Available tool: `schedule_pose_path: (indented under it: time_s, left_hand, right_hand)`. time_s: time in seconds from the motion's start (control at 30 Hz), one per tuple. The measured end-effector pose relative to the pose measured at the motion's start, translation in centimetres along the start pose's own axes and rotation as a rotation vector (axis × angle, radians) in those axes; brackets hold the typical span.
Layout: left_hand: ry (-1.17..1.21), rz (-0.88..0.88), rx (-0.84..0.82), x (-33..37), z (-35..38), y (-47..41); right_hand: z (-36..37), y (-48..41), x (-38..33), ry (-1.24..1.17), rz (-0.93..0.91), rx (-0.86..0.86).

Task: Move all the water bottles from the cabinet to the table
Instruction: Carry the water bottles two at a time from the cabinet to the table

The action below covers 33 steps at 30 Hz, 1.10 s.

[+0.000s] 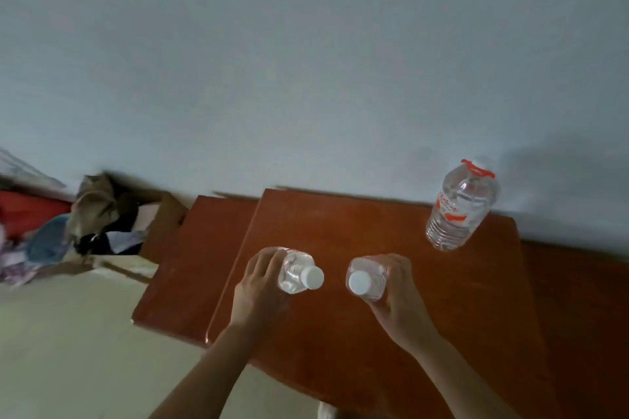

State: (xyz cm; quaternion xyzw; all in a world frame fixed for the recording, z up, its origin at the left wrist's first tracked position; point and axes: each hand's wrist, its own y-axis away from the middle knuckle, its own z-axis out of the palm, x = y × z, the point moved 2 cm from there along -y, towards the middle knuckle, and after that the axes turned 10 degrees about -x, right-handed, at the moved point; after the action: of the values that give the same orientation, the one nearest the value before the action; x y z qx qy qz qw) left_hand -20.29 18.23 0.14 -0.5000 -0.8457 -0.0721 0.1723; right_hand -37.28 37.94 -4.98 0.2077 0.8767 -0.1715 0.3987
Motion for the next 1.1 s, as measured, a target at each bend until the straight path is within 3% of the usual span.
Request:
schedule_pose_path:
  time_s: [0.27, 0.5, 0.8, 1.1]
  left_hand:
    - [-0.174, -0.520, 0.198, -2.1, -12.0, 22.1]
    - [-0.371, -0.973, 0.337, -2.1, -17.9, 43.4]
    - [-0.464, -1.421, 0.664, -1.5, -21.6, 77.0]
    - [-0.409, -1.799, 0.846, -1.4, -19.8, 103.2]
  right_hand:
    - [5.9, 1.5, -14.2, 0.028, -0.400, -0.220]
    - [14.5, 7.7, -29.9, 0.159, -0.722, -0.396]
    - [30.7, 25.3, -53.1, 0.320, -1.168, -0.496]
    - [45.7, 45.0, -69.2, 0.165, -1.431, -0.596]
